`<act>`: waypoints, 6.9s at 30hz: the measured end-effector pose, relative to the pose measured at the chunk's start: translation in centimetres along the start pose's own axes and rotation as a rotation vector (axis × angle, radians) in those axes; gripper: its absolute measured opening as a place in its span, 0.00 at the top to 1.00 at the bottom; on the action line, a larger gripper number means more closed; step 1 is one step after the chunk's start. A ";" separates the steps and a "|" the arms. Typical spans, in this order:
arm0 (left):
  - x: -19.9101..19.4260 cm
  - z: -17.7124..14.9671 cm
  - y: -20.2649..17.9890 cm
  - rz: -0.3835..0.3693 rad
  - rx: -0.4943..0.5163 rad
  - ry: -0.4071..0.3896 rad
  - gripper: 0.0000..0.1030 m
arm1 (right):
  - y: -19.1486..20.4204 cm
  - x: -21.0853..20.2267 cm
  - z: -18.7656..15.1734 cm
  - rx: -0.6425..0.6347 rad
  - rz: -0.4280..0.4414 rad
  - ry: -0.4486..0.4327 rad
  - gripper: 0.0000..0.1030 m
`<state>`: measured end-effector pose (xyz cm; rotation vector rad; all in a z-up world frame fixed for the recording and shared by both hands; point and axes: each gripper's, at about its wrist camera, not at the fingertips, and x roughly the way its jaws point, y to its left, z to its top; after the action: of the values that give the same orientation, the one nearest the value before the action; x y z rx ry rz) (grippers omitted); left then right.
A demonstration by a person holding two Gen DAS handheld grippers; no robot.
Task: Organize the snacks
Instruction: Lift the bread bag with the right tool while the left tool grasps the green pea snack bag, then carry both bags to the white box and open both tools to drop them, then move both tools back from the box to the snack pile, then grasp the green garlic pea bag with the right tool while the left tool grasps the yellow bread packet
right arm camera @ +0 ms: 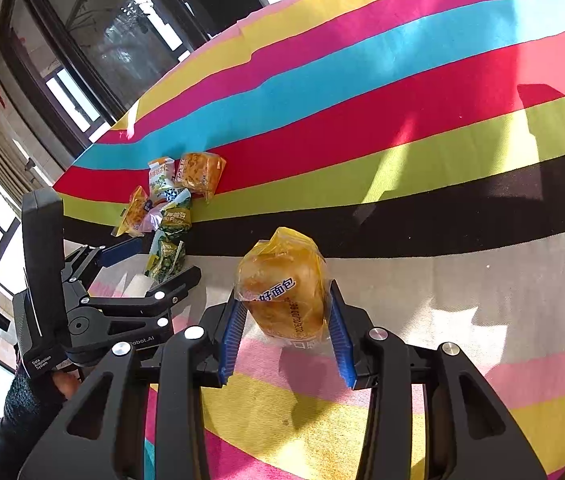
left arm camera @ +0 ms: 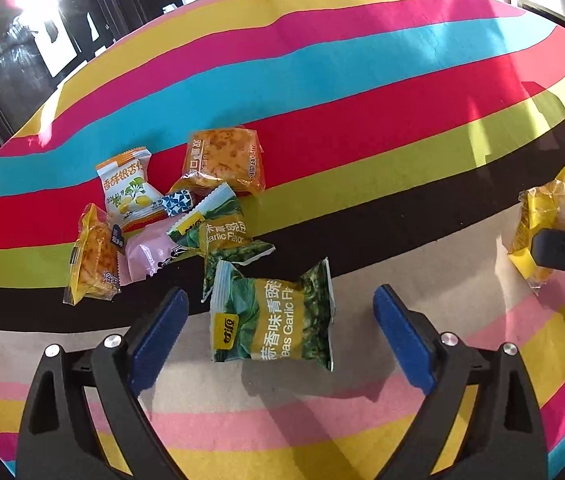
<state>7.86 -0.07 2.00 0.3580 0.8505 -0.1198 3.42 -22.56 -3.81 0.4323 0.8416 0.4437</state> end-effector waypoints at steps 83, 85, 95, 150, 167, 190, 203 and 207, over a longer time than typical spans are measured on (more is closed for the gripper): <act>-21.8 -30.5 10.6 -0.151 -0.656 -0.243 0.59 | 14.8 -6.1 -14.2 -0.266 0.270 0.132 0.63; -22.9 -32.1 11.3 -0.126 -0.685 -0.245 0.59 | 17.6 -5.9 -15.4 -0.337 0.309 0.160 0.63; -23.8 -41.4 13.4 0.002 -0.831 -0.118 0.57 | 29.1 -3.8 -24.5 -0.700 0.450 0.353 0.63; -5.2 -13.1 16.0 -0.100 -0.826 -0.054 0.02 | 12.2 6.6 -0.9 -1.038 -0.208 -0.045 0.23; -5.8 -13.3 16.0 -0.085 -0.801 -0.048 0.02 | 17.3 16.9 6.6 -1.163 0.061 0.250 0.59; -5.8 -13.2 16.0 -0.084 -0.800 -0.047 0.02 | 20.0 16.4 4.6 -1.177 0.086 0.189 0.26; -5.9 -13.4 16.0 -0.094 -0.808 -0.055 0.02 | 19.3 14.7 4.2 -1.072 0.016 0.141 0.65; -5.9 -13.4 16.0 -0.093 -0.809 -0.056 0.02 | 16.3 9.4 2.4 -0.914 0.081 0.125 0.65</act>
<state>-1.61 19.38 2.53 -0.4421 0.7924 0.1305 7.54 -4.55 0.46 -0.4120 0.6572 0.8747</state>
